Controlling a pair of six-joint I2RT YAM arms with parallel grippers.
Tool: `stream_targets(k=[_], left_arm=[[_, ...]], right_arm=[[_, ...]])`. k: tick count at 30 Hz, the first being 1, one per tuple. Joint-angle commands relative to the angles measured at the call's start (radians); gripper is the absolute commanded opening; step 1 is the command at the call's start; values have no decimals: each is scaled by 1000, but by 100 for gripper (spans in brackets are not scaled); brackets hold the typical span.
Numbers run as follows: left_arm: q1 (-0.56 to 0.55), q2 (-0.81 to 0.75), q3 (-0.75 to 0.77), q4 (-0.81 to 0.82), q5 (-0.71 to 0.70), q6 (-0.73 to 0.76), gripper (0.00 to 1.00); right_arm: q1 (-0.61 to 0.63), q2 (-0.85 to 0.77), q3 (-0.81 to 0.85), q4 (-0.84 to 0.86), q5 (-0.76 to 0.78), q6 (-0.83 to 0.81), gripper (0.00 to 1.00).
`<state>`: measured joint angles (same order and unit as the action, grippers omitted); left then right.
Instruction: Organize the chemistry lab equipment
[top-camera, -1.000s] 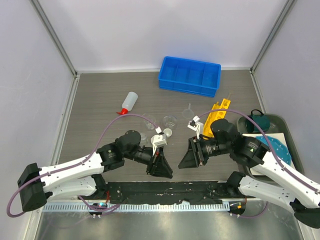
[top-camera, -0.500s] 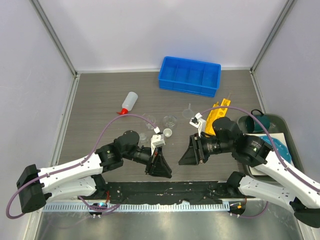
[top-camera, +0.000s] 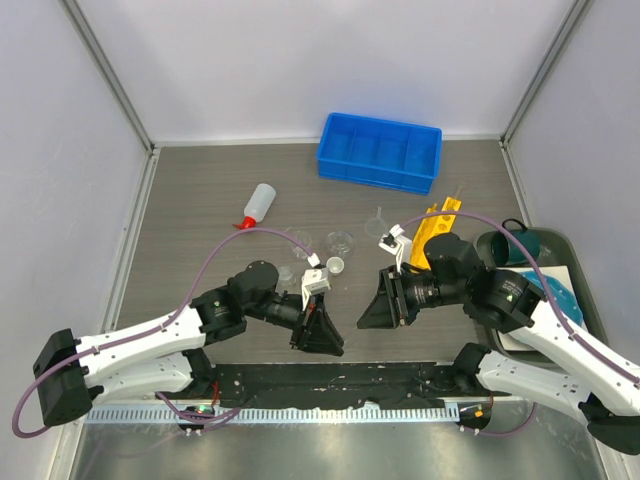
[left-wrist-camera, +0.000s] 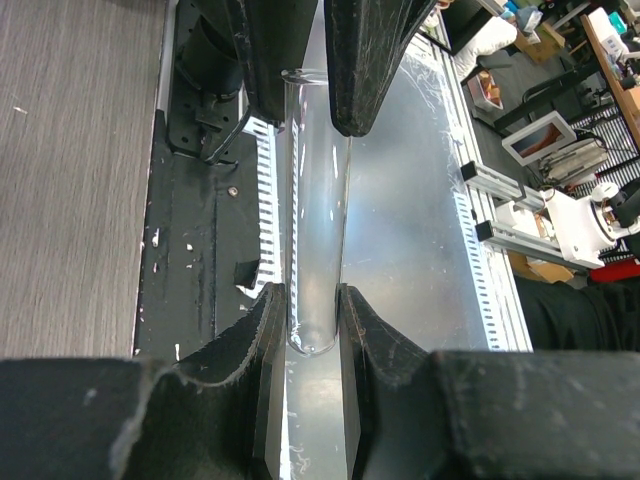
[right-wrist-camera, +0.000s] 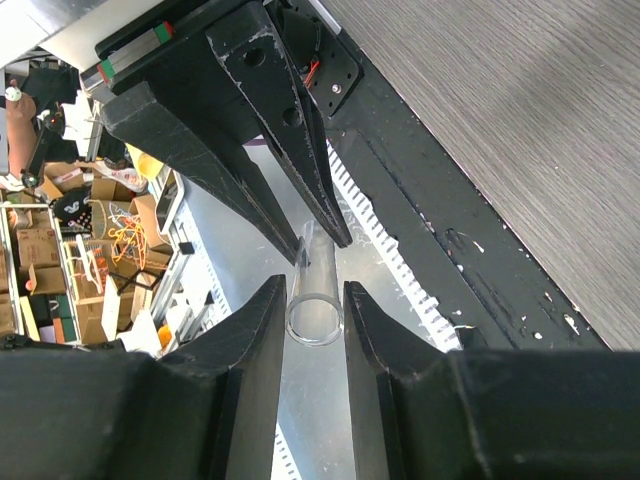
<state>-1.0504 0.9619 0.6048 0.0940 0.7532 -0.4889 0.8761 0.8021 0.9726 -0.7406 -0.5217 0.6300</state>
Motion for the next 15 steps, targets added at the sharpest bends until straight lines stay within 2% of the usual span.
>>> stream_targets(k=[1, 3, 4, 7, 10, 13, 15], left_arm=[[7, -15, 12, 23, 5, 16, 4], [9, -12, 16, 16, -3, 15, 7], [12, -8, 21, 13, -6, 12, 12], [13, 14, 44, -19, -47, -10, 73], [13, 38, 85, -63, -89, -37, 100], [12, 25, 121, -117, -130, -46, 100], [13, 5, 153, -199, -228, -45, 100]], right_arm=[[4, -9, 34, 1, 12, -18, 17], [4, -9, 34, -2, 18, -21, 15], [4, -9, 35, -3, 25, -21, 14], [4, -3, 41, -16, 58, -29, 12], [4, 16, 51, -37, 103, -36, 11], [4, 43, 72, -69, 165, -49, 8], [4, 63, 101, -101, 202, -58, 8]])
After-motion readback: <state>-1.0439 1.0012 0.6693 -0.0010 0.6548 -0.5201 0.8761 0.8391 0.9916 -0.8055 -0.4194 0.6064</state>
